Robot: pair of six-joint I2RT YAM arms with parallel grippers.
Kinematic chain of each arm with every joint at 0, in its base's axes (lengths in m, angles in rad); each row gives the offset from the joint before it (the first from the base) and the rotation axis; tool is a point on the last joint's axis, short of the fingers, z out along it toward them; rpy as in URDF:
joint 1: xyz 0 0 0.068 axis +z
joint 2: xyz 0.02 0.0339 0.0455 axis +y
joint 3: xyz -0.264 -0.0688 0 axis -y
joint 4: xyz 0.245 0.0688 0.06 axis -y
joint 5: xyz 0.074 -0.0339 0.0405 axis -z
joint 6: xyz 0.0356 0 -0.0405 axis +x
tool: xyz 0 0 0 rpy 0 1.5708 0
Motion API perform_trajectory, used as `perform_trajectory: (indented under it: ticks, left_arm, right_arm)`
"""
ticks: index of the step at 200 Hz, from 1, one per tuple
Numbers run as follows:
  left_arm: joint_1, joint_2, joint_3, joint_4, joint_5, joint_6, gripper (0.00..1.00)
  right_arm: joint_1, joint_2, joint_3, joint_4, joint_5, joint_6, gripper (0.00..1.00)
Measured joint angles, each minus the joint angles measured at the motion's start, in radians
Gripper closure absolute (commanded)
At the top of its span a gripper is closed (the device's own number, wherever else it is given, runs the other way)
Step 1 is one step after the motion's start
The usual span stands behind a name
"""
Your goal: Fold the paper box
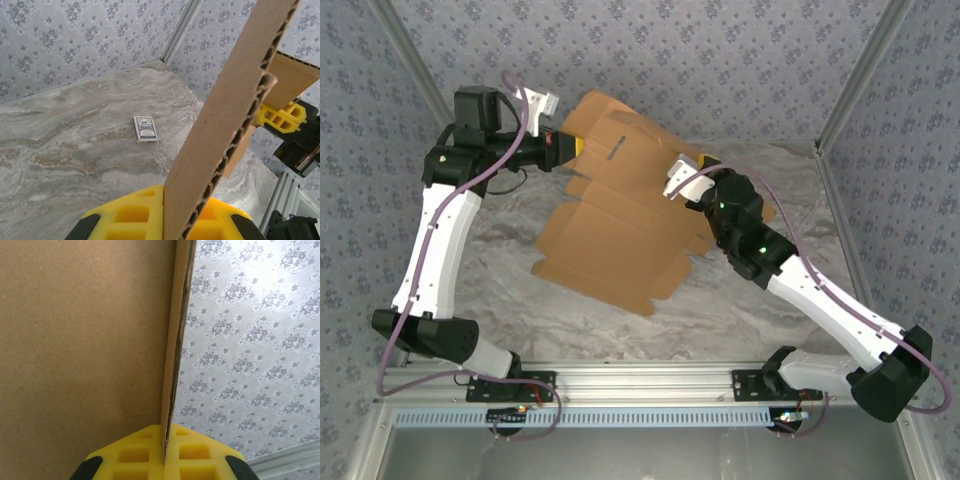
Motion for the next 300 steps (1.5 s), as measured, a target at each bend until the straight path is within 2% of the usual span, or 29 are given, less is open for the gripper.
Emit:
perform_trajectory:
  ticks: [33, 77, 99, 148, 151, 162, 200, 227, 259, 300]
  left_arm:
    - [0.003, 0.000, -0.047, 0.008, -0.010, -0.011, 0.99]
    - [0.013, 0.000, -0.083, 0.019, -0.009, -0.018, 0.98]
    - [0.017, -0.009, -0.129, 0.039, -0.011, -0.019, 0.96]
    - [0.018, -0.035, -0.228, 0.116, -0.020, -0.048, 0.90]
    - [0.018, -0.038, -0.233, 0.121, -0.021, -0.050, 0.89]
    - [0.018, -0.046, -0.258, 0.151, -0.025, -0.060, 0.75]
    - [0.019, -0.062, -0.324, 0.216, -0.094, -0.105, 0.66]
    - [0.020, -0.067, -0.355, 0.225, -0.168, -0.117, 0.51]
    - [0.033, -0.110, -0.399, 0.255, -0.309, -0.132, 0.37]
    - [0.037, -0.229, -0.508, 0.315, -0.455, -0.156, 0.32]
  right_arm:
    - [0.003, 0.010, -0.068, 0.095, 0.018, -0.043, 1.00]
    - [0.003, 0.014, -0.084, 0.094, 0.010, -0.042, 1.00]
    - [-0.013, 0.013, -0.067, 0.010, -0.035, 0.013, 1.00]
    - [-0.092, 0.012, 0.065, -0.273, -0.219, 0.150, 1.00]
    - [-0.096, 0.014, 0.078, -0.292, -0.229, 0.157, 1.00]
    - [-0.109, 0.021, 0.116, -0.346, -0.261, 0.178, 1.00]
    - [-0.135, 0.045, 0.180, -0.475, -0.340, 0.230, 1.00]
    - [-0.148, 0.076, 0.198, -0.538, -0.381, 0.263, 1.00]
    - [-0.177, 0.116, 0.223, -0.617, -0.386, 0.281, 1.00]
    - [-0.185, 0.160, 0.242, -0.669, -0.388, 0.312, 1.00]
